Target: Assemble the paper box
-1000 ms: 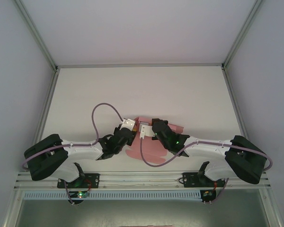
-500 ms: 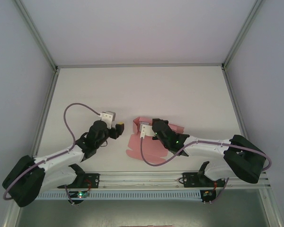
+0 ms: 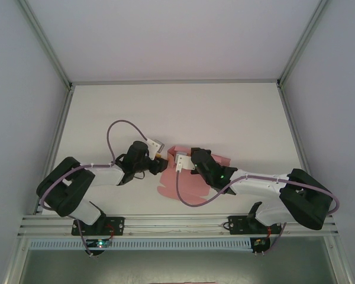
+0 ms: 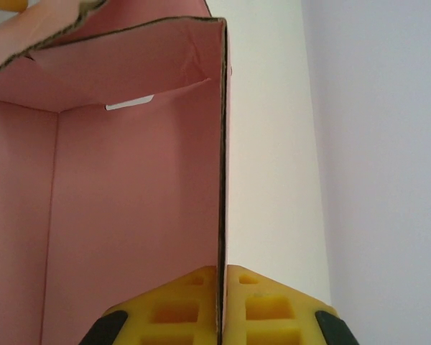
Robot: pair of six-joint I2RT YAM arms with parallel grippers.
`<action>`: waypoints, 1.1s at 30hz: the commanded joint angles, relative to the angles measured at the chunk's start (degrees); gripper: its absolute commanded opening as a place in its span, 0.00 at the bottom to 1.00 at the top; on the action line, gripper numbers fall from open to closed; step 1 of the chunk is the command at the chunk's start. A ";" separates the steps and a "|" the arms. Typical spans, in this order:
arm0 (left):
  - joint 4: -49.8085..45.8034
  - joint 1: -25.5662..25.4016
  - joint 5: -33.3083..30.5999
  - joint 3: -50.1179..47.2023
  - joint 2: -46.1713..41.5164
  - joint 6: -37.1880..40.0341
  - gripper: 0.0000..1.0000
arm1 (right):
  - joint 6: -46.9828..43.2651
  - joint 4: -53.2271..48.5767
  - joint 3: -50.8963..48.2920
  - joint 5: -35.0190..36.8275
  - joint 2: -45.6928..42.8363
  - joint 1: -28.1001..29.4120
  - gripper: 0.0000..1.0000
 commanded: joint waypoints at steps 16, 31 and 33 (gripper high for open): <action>5.32 0.55 11.30 5.11 6.38 7.03 0.45 | 1.25 -4.08 -0.22 0.14 2.83 1.14 0.00; 7.06 0.60 12.65 3.56 6.83 9.07 0.37 | -3.88 0.67 -3.04 16.92 11.24 8.44 0.00; 7.32 0.61 12.39 2.31 5.78 9.55 0.37 | -4.01 0.92 -3.76 17.00 11.46 8.48 0.00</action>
